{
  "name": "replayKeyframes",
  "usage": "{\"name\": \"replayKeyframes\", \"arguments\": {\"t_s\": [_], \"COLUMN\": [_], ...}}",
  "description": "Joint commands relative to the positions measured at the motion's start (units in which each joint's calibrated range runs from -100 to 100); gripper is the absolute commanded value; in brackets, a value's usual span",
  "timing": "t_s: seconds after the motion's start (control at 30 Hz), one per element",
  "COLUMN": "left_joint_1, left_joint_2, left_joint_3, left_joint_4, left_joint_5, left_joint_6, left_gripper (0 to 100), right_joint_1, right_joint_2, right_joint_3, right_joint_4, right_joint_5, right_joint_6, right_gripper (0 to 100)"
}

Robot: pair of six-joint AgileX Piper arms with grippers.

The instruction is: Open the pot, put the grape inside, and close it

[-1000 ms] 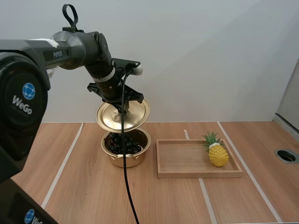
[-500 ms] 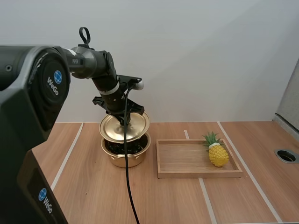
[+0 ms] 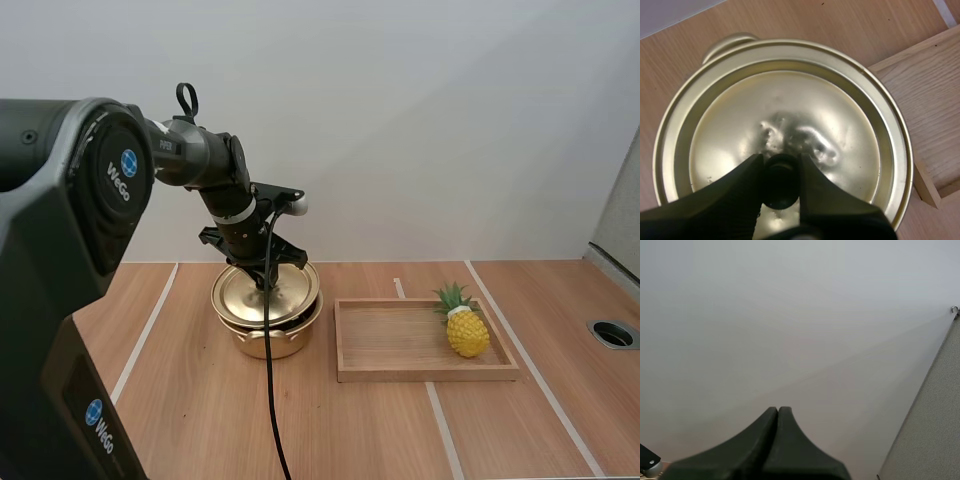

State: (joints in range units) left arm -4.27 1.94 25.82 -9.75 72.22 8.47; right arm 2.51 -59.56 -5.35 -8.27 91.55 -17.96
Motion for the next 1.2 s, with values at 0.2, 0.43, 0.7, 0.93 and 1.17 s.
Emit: {"name": "replayKeyframes", "arguments": {"t_s": [0.2, 0.43, 0.7, 0.93, 1.17], "left_joint_1": [0.06, 0.0, 0.0, 0.0, 0.0], "left_joint_2": [0.5, 3.7, 4.4, 4.5, 4.5], "left_joint_3": [0.0, 0.6, 1.5, 2.9, 6.2], "left_joint_4": [-0.8, -0.8, 0.1, 5.1, 5.9], "left_joint_5": [-0.4, 3.0, 1.9, 2.6, -0.2], "left_joint_6": [1.4, 2.5, 2.5, 2.4, 2.4], "left_gripper": [0, 0, 0, 0, 0], "right_joint_1": [-0.2, -0.2, -0.2, -0.2, -0.2], "right_joint_2": [-0.7, -0.7, -0.7, -0.7, -0.7], "right_joint_3": [-0.5, -0.5, -0.5, -0.5, -0.5], "right_joint_4": [-0.6, -0.6, -0.6, -0.6, -0.6], "right_joint_5": [-0.4, -0.4, -0.4, -0.4, -0.4], "right_joint_6": [0.2, 0.2, 0.2, 0.2, 0.2], "right_gripper": [0, 0, 0, 0, 0]}}
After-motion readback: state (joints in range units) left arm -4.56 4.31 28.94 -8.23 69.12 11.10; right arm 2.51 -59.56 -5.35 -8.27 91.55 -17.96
